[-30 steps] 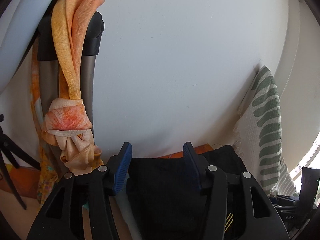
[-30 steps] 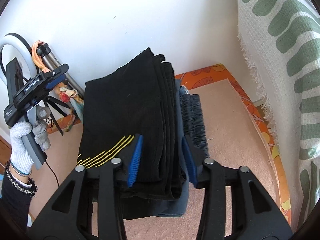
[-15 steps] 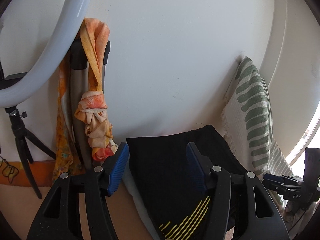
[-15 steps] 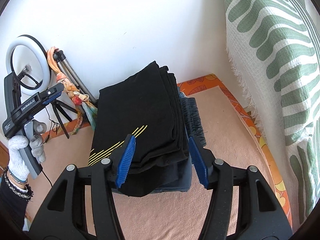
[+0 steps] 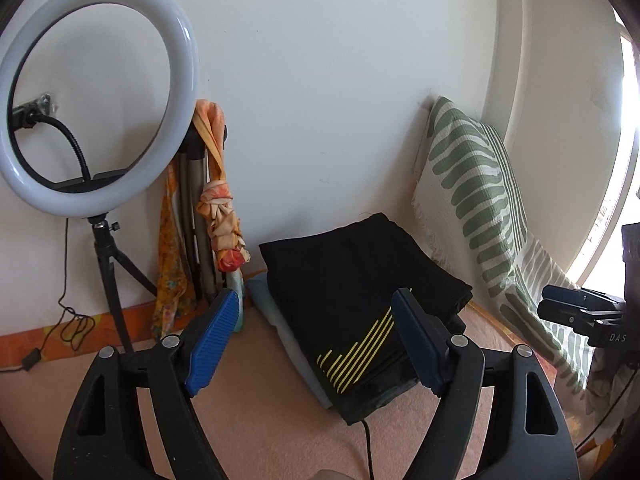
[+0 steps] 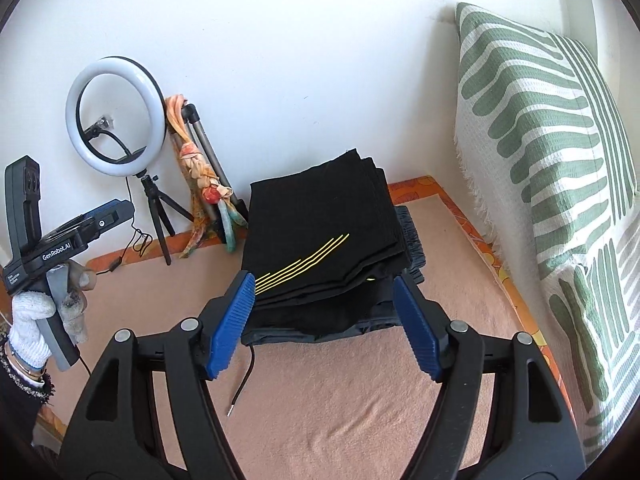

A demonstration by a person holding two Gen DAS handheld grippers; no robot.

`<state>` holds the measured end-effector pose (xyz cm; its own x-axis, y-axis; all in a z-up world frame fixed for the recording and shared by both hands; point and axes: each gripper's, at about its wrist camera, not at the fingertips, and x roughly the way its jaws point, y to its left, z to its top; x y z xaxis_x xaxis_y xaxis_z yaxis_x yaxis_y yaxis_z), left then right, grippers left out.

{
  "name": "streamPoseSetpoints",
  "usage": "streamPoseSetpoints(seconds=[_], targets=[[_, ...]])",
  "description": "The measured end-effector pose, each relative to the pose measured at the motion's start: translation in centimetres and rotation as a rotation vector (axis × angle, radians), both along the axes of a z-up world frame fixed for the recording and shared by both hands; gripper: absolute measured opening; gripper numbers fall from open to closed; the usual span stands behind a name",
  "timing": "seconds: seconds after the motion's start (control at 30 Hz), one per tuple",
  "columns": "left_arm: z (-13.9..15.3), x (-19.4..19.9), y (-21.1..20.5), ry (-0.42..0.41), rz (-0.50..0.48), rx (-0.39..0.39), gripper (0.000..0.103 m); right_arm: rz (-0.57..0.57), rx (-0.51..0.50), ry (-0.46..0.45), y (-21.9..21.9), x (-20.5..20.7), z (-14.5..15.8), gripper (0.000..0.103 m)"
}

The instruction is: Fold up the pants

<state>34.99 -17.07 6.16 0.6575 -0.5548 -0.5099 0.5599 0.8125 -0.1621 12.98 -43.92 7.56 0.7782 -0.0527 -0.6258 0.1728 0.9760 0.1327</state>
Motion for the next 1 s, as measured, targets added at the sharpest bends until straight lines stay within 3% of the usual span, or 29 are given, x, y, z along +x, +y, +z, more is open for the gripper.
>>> streamPoseSetpoints(seconds=[0.13,0.2,0.23,0.53,0.73,1.0], targets=[[0.5,-3.8,1.2,-0.008,-0.014,0.012,0.080,-0.007,-0.007,-0.016,2.1,-2.3,0.5,0.076],[0.7,-5.8,1.9,-0.019,-0.021,0.028,0.081,-0.012,-0.016,-0.032,3.0,-3.6,0.8,0.092],[0.9,-6.8,2.2,-0.029,-0.025,0.033,0.081,-0.016,-0.027,-0.044,3.6,-4.4,0.9,0.093],[0.5,-14.2,5.5,-0.057,-0.018,0.010,0.084,-0.032,-0.077,-0.083,8.0,-9.7,1.1,0.095],[-0.7,-18.1,7.2,-0.066,0.004,0.002,0.085,-0.044,-0.146,-0.115,11.0,-12.6,0.3,0.103],[-2.3,-22.0,9.0,-0.082,0.011,0.005,0.085,-0.054,-0.126,-0.110,12.7,-14.8,-1.8,0.103]])
